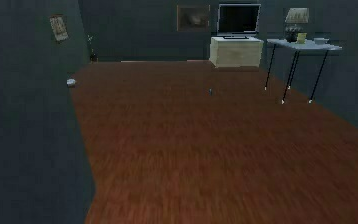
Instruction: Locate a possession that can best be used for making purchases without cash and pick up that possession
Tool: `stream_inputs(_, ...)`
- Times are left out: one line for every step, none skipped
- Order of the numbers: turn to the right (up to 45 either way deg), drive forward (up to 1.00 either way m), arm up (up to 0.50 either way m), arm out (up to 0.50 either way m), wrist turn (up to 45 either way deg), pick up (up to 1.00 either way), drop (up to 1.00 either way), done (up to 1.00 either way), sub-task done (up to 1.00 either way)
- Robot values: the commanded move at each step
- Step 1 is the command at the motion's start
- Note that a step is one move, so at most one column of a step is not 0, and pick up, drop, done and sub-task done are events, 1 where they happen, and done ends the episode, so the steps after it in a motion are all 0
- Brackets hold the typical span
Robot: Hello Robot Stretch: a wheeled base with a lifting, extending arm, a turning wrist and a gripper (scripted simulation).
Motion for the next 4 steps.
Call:
stream_inputs(0.0, 1.00, 0.00, 0.00, 0.0, 0.00, 0.00, 0.00, 0.00)
stream_inputs(0.0, 1.00, 0.00, 0.00, 0.0, 0.00, 0.00, 0.00, 0.00)
stream_inputs(0.0, 1.00, 0.00, 0.00, 0.0, 0.00, 0.00, 0.00, 0.00)
stream_inputs(-3.0, 0.00, 0.00, 0.00, 0.0, 0.00, 0.00, 0.00, 0.00)
